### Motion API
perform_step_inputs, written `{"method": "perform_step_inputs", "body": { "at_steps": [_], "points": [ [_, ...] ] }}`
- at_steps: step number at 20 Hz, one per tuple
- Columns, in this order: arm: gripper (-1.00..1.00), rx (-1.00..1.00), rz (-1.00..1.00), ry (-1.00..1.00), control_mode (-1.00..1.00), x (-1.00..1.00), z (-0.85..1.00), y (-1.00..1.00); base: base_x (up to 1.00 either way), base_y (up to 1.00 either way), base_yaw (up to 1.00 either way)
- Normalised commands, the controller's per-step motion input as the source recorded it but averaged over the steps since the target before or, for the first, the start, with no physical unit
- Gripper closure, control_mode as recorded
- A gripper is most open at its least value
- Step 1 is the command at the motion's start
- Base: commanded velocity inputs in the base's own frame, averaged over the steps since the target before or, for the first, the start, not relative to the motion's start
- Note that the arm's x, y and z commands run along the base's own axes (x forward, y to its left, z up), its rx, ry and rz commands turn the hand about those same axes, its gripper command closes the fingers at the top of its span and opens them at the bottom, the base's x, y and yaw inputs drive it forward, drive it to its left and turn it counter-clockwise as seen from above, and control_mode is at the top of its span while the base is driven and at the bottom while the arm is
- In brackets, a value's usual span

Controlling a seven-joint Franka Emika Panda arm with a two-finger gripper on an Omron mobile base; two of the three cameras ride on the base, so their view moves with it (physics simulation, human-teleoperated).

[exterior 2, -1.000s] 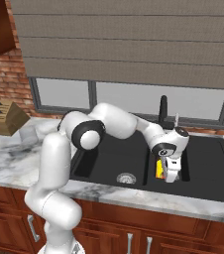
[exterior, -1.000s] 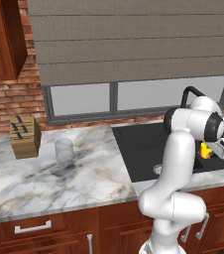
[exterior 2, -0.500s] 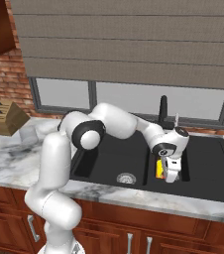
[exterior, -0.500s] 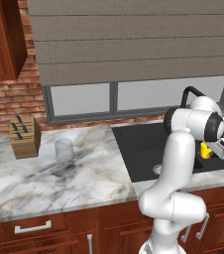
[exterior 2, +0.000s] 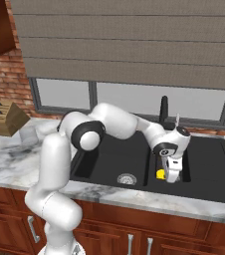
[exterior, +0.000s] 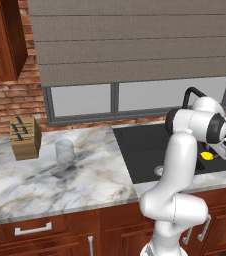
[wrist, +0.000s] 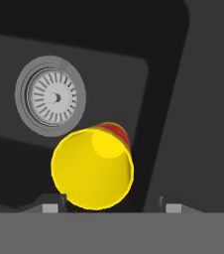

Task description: Move any existing items from the left basin to the right basin for drying. Then move the glass cup from the counter to the left basin of the sink for washing.

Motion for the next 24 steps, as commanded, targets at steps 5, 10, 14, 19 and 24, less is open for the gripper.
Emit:
{"method": "perform_step_inputs", "body": {
  "at_steps": [5,10,14,19,24],
  "points": [
    [-1.0,0.0,0.0,0.0,-1.0,-0.1,0.21,0.0,0.0,0.0,0.0],
    [-1.0,0.0,0.0,0.0,-1.0,-0.1,0.29,0.0,0.0,0.0,0.0],
    [-1.0,0.0,0.0,0.0,-1.0,-0.16,0.36,-0.01,0.0,0.0,0.0],
    [-1.0,0.0,0.0,0.0,-1.0,-0.14,0.44,0.0,0.0,0.0,0.0],
    [-1.0,0.0,0.0,0.0,-1.0,-0.16,0.46,0.0,0.0,0.0,0.0]
  ]
}}
